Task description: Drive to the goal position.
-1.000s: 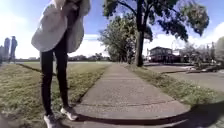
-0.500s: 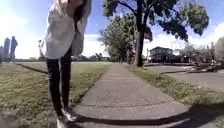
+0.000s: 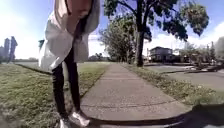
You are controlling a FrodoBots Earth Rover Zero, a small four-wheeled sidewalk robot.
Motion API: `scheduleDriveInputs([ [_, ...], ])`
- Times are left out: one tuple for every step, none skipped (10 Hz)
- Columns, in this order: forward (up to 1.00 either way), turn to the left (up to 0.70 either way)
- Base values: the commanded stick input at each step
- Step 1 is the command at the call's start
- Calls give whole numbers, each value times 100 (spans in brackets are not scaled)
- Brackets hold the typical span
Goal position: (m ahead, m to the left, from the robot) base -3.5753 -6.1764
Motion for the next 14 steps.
scheduleDriveInputs([
  [7,0],
  [8,0],
  [8,0],
  [8,0],
  [7,0],
  [7,0],
  [8,0],
  [7,0],
  [8,0],
  [6,0],
  [0,0],
  [0,0],
  [-5,0],
  [-9,0],
])
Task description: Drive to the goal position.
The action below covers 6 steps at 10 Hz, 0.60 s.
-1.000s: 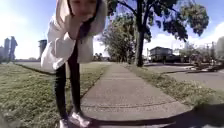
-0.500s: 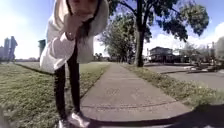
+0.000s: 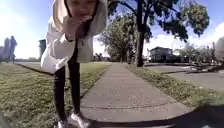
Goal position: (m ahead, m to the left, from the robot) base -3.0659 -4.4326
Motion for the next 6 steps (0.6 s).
scheduleDriveInputs([
  [-44,0],
  [-3,0],
  [0,0],
  [4,0],
  [5,0],
  [5,0],
])
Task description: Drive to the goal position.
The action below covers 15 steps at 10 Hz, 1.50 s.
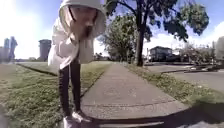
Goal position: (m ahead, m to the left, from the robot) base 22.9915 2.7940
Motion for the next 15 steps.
scheduleDriveInputs([
  [4,0],
  [1,0],
  [3,0],
  [4,0],
  [1,0],
  [5,0],
  [5,0],
  [5,0],
  [5,0],
  [1,0],
  [0,0],
  [0,0],
  [0,0],
  [0,0],
  [0,0],
])
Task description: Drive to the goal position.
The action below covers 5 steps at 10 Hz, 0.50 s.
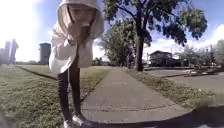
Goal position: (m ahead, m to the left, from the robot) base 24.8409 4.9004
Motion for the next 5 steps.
scheduleDriveInputs([
  [0,0],
  [0,0],
  [2,0],
  [4,0],
  [2,0],
])
